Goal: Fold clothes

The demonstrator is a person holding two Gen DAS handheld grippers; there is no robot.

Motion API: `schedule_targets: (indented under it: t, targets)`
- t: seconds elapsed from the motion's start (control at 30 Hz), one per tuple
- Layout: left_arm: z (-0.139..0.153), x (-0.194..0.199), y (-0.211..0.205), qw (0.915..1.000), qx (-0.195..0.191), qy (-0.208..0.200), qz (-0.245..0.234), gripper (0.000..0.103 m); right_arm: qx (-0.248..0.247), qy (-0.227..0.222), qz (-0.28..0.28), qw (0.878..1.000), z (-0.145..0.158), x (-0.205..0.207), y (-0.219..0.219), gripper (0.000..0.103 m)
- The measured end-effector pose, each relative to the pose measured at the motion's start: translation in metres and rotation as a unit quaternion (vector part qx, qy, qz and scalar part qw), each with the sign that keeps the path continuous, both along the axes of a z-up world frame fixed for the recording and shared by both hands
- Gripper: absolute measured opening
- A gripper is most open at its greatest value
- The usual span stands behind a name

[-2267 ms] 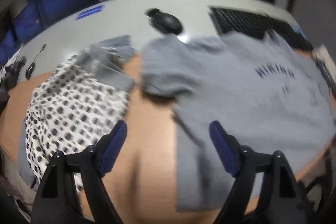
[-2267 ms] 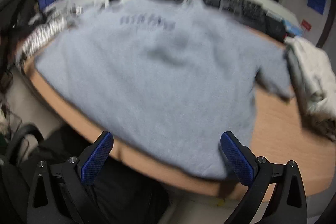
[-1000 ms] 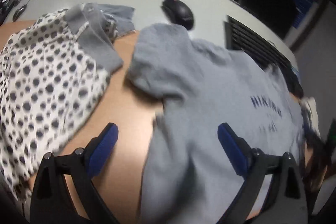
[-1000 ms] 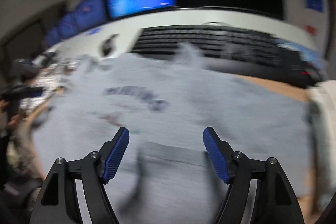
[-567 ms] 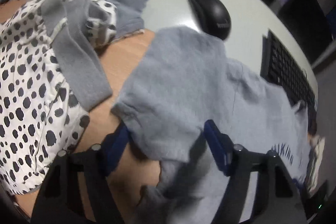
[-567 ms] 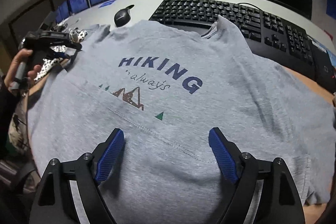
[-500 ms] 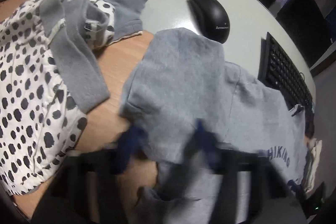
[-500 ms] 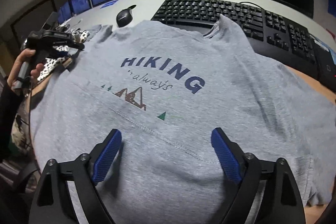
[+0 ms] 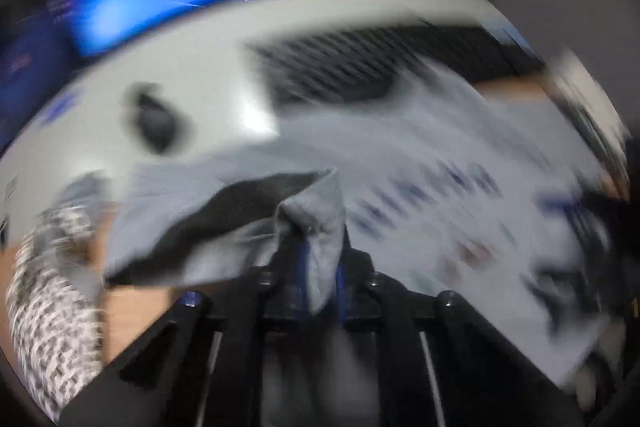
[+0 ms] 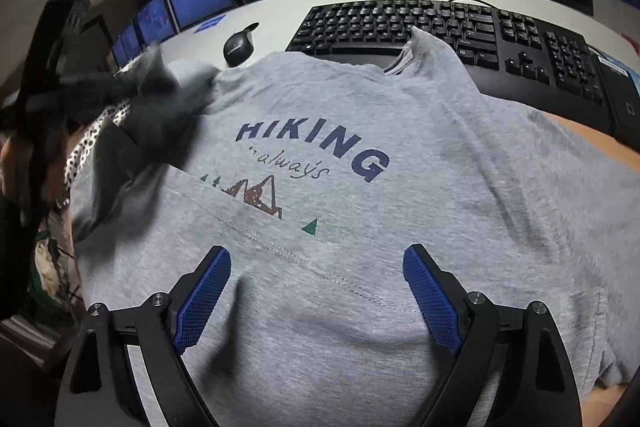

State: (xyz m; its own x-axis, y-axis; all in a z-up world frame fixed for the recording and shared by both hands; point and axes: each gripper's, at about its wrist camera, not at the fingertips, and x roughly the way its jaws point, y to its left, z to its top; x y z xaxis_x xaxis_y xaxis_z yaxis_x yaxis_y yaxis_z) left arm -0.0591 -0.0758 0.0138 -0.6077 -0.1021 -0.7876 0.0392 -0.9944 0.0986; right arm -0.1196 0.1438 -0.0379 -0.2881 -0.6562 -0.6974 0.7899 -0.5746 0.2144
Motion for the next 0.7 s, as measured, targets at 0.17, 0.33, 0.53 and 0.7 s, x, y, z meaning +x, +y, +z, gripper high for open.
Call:
schedule_targets:
  t: [0.17, 0.33, 0.53, 0.7]
  targets:
    - [-0.039, 0.012, 0.007, 0.9988, 0.02, -0.044, -0.007, 0.037, -0.008, -0.006, -0.002, 1.0, 0.0, -0.001, 0.002, 0.089]
    - [-0.022, 0.054, -0.025, 0.9922, 0.115, 0.045, 0.016, 0.073, -0.018, -0.014, -0.002, 1.0, 0.0, -0.004, 0.005, 0.089]
    - [-0.007, 0.087, -0.049, 0.9766, 0.182, 0.11, 0.033, 0.087, 0.032, 0.025, -0.01, 0.999, 0.001, 0.005, -0.009, 0.09]
    - [-0.03, 0.09, -0.049, 0.9781, 0.184, 0.095, 0.023, 0.087, 0.056, 0.084, 0.009, 0.995, 0.036, 0.018, -0.033, 0.088]
